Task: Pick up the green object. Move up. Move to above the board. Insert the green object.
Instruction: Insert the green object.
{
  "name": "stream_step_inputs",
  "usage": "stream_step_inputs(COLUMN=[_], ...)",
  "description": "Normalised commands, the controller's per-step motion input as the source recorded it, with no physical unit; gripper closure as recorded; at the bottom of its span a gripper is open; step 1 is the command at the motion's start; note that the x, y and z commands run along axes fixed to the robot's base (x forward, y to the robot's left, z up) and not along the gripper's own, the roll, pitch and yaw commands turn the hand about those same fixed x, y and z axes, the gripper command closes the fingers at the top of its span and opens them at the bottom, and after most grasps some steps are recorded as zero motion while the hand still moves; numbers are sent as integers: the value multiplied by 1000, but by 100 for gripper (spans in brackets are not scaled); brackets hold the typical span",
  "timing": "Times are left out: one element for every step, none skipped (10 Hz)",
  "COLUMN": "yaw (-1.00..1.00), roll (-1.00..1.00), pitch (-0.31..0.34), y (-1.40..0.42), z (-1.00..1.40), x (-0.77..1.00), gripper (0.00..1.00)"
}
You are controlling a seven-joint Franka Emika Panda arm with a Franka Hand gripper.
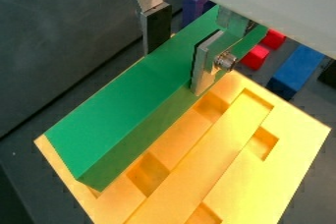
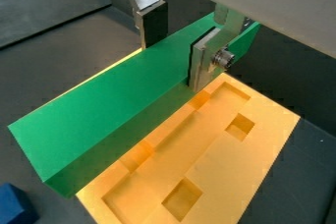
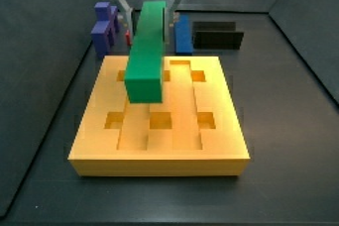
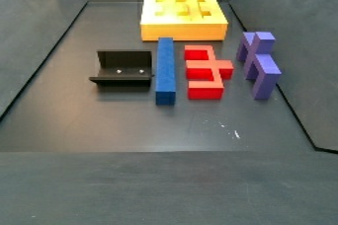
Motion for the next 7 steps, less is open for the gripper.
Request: stream_step_inputs(yaw=[0, 54, 66, 60, 6, 46, 26], roll=[44, 0, 34, 110, 174, 184, 201], pitch=[-100, -107, -103, -87, -117, -56, 0], y=[-43, 0, 0, -14, -189, -223, -271], z=[-703, -669, -594, -514, -569, -551, -423], x=[-217, -397, -460, -420, -186, 0, 89], gripper=[100, 100, 100, 100, 100, 100, 100])
